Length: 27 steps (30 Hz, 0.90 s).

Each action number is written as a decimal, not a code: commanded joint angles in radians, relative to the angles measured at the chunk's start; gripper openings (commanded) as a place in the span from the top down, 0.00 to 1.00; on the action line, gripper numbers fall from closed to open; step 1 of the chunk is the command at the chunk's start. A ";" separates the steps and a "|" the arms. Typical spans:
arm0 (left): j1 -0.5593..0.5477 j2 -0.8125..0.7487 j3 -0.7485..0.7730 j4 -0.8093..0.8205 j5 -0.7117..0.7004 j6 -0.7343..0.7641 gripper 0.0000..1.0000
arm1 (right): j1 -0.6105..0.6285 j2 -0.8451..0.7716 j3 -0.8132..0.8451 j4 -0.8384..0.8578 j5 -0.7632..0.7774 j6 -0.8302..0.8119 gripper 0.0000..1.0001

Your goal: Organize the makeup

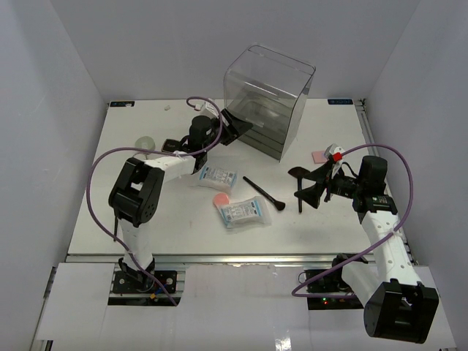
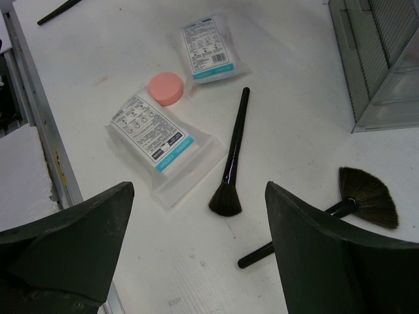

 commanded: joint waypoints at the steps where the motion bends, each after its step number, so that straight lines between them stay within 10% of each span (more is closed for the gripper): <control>1: -0.004 0.031 0.102 0.019 -0.048 -0.028 0.29 | -0.004 -0.001 0.016 0.038 -0.050 -0.011 0.15; 27: -0.004 0.200 0.232 0.059 -0.030 -0.135 0.66 | -0.006 0.009 0.016 0.038 -0.072 -0.019 0.20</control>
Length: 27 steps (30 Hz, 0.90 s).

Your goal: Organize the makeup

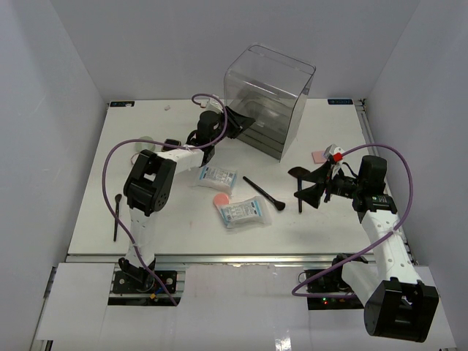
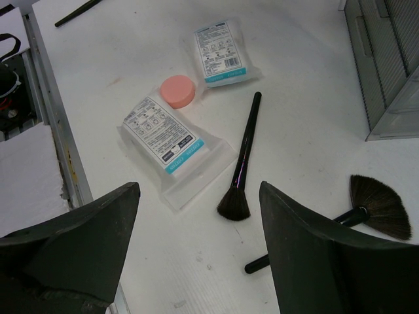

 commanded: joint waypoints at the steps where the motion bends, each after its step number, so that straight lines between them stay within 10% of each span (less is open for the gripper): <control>1: -0.005 0.008 0.035 0.032 -0.003 -0.021 0.69 | -0.006 0.000 0.016 0.036 -0.027 -0.018 0.20; 11: 0.005 -0.040 -0.030 0.073 0.025 -0.015 0.99 | -0.008 -0.008 0.002 0.035 -0.015 -0.045 0.22; 27: 0.022 -0.326 -0.280 0.210 0.113 0.021 1.00 | 0.002 0.091 0.086 0.041 -0.019 0.005 0.17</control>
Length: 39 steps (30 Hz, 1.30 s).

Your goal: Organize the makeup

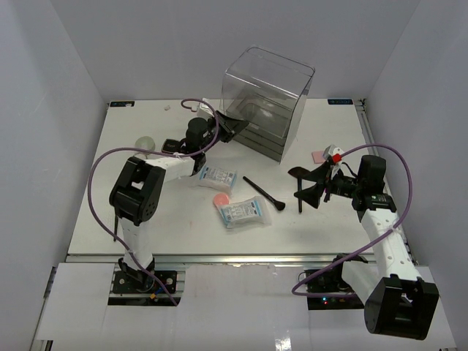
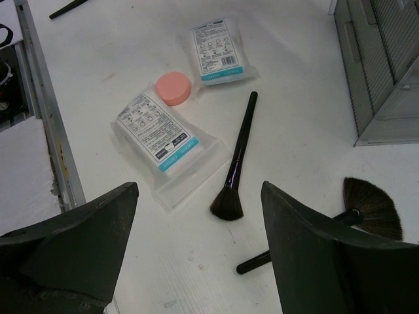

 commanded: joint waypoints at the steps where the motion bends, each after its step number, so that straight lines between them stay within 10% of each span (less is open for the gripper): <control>1: 0.010 -0.139 -0.049 0.061 0.070 0.053 1.00 | 0.006 0.075 0.111 0.033 -0.012 0.074 0.17; 26: 0.029 -0.266 -0.061 0.063 0.122 0.010 1.00 | 0.228 0.471 0.556 0.374 0.317 0.795 0.12; 39: 0.040 -0.253 -0.048 0.061 0.131 -0.002 1.00 | 0.249 0.547 0.554 0.596 0.219 0.920 0.40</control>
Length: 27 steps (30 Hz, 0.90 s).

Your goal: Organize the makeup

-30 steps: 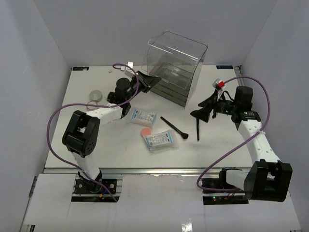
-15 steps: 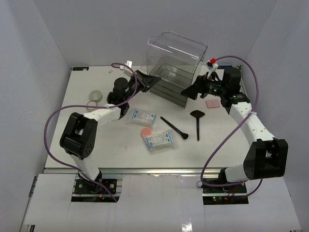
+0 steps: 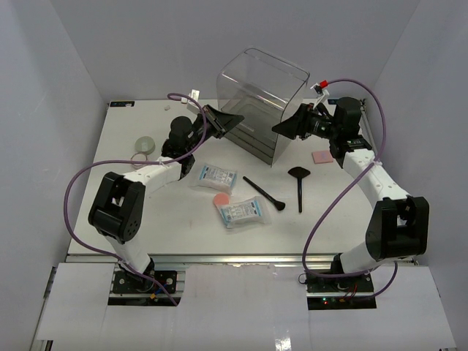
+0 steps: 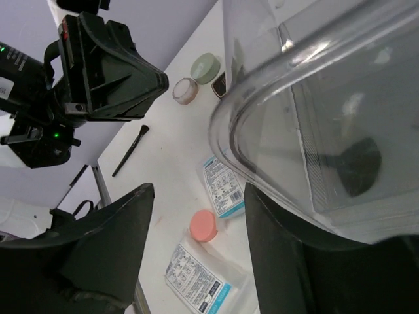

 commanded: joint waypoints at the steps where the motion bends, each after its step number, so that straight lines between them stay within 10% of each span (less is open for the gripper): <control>1: 0.012 -0.051 0.034 0.019 0.018 0.002 1.00 | 0.013 0.012 0.035 0.174 -0.058 0.054 0.42; 7: 0.025 -0.079 -0.005 -0.007 0.009 0.036 1.00 | 0.015 0.007 0.007 0.234 -0.080 0.096 0.44; 17: 0.042 0.010 -0.064 -0.028 -0.045 0.052 0.61 | 0.003 -0.172 -0.112 0.076 -0.190 -0.229 0.32; 27: 0.042 0.248 0.125 -0.007 -0.024 0.014 0.52 | -0.033 -0.281 -0.256 0.076 -0.256 -0.321 0.29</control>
